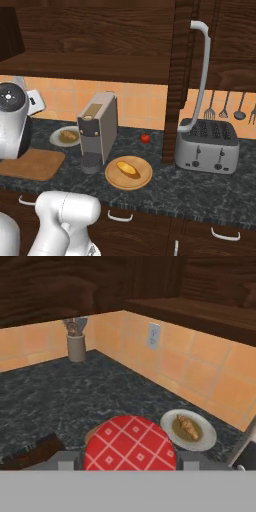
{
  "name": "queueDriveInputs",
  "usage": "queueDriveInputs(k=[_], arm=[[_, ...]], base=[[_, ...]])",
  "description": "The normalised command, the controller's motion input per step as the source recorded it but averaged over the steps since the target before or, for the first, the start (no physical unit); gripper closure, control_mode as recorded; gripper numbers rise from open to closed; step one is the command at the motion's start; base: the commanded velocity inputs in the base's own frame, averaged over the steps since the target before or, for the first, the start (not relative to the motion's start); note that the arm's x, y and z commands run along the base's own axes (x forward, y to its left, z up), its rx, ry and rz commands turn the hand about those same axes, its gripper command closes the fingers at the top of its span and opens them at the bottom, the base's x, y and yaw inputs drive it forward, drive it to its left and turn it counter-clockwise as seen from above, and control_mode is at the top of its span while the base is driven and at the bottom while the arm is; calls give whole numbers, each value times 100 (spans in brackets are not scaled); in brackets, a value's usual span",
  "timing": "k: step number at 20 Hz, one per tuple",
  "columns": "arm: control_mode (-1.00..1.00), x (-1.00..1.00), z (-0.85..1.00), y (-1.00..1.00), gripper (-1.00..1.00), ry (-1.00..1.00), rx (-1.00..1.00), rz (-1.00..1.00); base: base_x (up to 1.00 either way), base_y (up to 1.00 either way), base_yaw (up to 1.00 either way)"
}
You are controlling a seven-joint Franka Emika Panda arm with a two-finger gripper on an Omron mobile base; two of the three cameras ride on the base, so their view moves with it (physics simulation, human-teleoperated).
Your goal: From the different types of pastries on the counter, select a croissant and place it on the cutting board. Then retrieve a jar of jam from the cabinet and place it alongside the croissant on the cutting board.
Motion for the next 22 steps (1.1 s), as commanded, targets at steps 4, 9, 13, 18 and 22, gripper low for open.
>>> queueDriveInputs(k=[4,9,13,18,22], arm=[[-100,-29,-37,50,100,-3,-3,5],[-100,-18,-46,54,100,-5,-11,5],[-100,-3,-41,6,100,0,-8,12],[-100,-12,-21,13,100,0,-1,7],[-100,-4,-61,9,100,0,-4,3]], base=[[0,0,0],[0,0,0],[0,0,0],[0,0,0],[0,0,0]])
